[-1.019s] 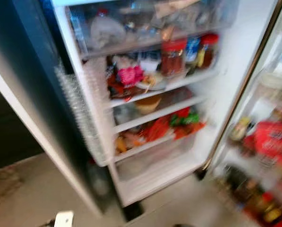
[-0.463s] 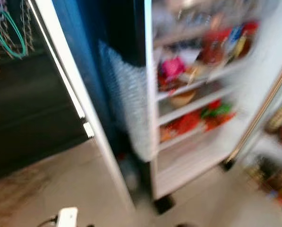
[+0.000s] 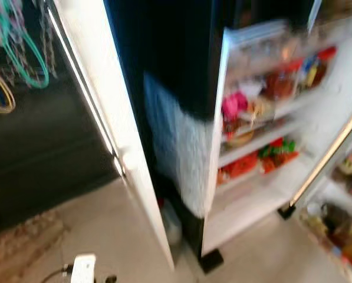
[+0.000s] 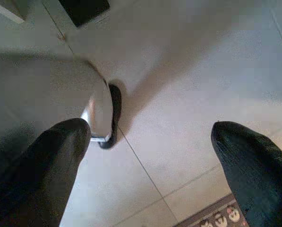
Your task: Restocking fridge
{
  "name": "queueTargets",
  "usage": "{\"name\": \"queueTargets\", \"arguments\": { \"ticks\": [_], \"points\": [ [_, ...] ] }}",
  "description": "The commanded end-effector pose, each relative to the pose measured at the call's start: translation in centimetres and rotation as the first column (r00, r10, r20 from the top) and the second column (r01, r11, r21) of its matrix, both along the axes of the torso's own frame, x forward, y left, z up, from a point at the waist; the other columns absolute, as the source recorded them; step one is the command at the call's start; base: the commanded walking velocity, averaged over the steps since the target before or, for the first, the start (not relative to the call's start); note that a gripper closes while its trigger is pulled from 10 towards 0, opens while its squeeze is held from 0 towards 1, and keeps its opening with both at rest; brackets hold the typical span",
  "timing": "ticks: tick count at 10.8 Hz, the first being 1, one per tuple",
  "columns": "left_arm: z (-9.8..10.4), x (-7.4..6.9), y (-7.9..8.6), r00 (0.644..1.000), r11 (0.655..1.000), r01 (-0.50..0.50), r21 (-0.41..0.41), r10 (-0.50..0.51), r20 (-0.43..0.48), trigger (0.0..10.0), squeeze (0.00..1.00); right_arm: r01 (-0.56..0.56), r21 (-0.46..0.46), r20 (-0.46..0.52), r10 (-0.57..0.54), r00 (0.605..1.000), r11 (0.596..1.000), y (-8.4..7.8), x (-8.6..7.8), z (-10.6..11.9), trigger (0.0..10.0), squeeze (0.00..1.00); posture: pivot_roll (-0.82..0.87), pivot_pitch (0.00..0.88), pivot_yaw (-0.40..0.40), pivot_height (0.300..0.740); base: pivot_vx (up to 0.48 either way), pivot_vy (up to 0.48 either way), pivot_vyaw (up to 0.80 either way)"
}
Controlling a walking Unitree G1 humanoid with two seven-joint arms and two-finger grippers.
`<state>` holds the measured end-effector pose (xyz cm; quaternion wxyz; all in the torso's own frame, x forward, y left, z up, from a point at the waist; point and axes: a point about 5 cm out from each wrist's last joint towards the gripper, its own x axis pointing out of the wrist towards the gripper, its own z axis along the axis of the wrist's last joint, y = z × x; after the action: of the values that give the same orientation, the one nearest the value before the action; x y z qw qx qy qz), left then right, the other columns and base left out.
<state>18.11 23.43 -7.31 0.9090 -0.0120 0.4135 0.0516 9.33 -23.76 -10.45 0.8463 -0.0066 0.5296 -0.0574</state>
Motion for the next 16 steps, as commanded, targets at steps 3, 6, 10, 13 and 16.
{"name": "queueTargets", "arguments": {
  "ticks": [3,6,10,13,16],
  "points": [
    [-0.34,-0.65,0.00,1.000,1.000,0.002,0.001,-0.002,-0.028,10.0,0.00,0.005,0.013,0.006,-0.005,1.000,1.000,0.37,0.01,-0.07,10.0,0.00,-0.14,0.000,0.074,0.740,0.000,0.000,0.00],
    [-0.46,-0.78,-0.13,0.999,1.000,0.005,-0.007,-0.005,-0.038,10.0,0.00,0.020,0.009,0.024,-0.020,1.000,1.000,0.33,0.10,-0.01,10.0,0.00,-0.14,0.000,0.074,0.740,0.000,0.124,0.00],
    [-0.42,-0.73,-0.17,0.999,1.000,0.021,-0.005,-0.021,-0.034,10.0,0.00,0.035,0.006,0.033,-0.035,0.999,0.999,0.34,0.09,0.00,10.0,0.00,-0.15,0.000,0.080,0.740,0.000,0.280,0.00],
    [-0.39,-0.73,-0.03,0.999,0.999,0.035,0.002,-0.035,-0.038,10.0,0.00,0.077,0.003,0.041,-0.077,0.996,0.997,0.42,-0.02,-0.05,10.0,0.00,-0.15,0.000,0.088,0.740,0.000,0.000,0.00],
    [-0.40,-0.79,-0.01,0.998,0.999,0.047,-0.003,-0.048,-0.042,10.0,0.00,0.094,-0.003,0.038,-0.094,0.995,0.996,0.44,-0.16,-0.10,10.0,0.00,-0.15,0.000,0.092,0.740,0.000,0.000,0.00]
  ]
}}
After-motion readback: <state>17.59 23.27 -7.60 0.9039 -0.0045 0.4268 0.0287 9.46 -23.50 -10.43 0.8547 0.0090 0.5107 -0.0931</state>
